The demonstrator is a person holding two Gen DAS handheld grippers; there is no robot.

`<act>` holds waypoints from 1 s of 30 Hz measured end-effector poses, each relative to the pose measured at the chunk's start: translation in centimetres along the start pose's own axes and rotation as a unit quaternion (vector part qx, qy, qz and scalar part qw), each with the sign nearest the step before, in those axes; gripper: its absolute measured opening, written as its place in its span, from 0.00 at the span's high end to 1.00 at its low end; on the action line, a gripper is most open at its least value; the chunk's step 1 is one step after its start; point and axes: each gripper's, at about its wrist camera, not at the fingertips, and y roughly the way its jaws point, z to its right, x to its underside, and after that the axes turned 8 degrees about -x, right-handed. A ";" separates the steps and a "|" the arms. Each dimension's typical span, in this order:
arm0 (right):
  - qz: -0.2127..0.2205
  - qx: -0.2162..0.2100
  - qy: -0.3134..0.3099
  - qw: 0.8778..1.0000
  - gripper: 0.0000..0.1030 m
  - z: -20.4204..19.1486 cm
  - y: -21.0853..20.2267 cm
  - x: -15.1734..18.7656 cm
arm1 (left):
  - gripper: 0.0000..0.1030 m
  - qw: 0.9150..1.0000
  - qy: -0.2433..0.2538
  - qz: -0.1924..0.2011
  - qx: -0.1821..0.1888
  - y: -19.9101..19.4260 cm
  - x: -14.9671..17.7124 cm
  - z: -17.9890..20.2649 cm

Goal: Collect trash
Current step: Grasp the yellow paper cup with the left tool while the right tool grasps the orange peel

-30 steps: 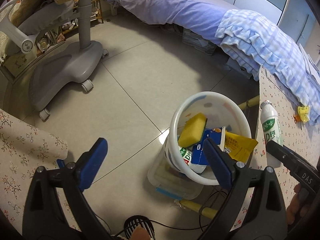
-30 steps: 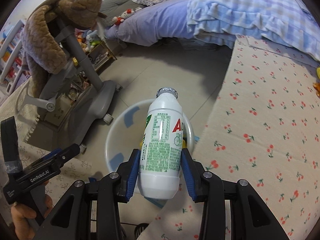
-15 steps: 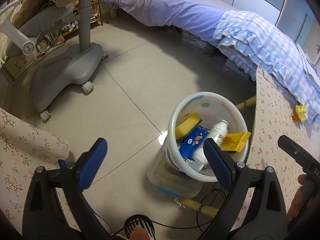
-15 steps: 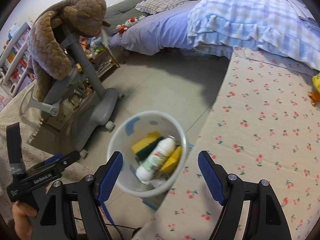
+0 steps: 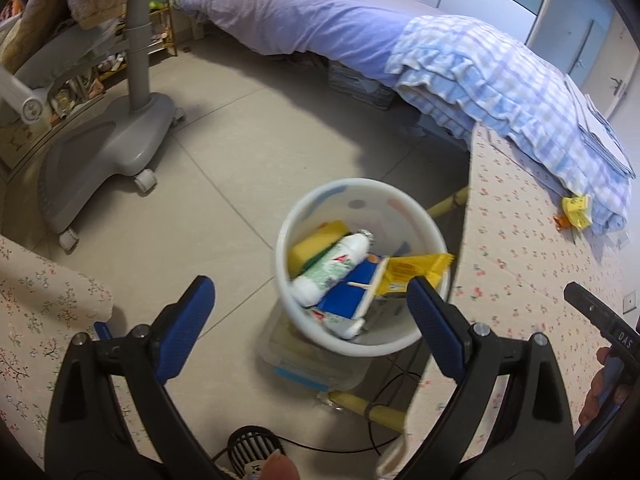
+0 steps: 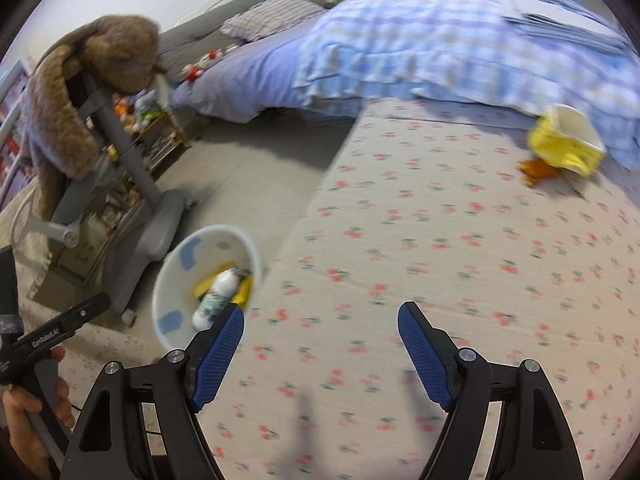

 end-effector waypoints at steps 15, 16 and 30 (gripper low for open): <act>0.065 0.063 0.110 0.990 0.20 12.2 -9.9 0.5 | 0.06 0.995 0.059 0.015 0.074 -2.3 0.4 13.0; 0.069 0.065 0.117 0.989 0.20 13.0 -10.5 0.6 | 0.06 0.995 0.067 0.017 0.079 -2.5 0.4 14.1; 0.099 0.145 0.154 0.972 0.19 24.9 -15.6 0.3 | 0.07 0.968 0.213 0.085 0.106 -2.4 -1.7 32.3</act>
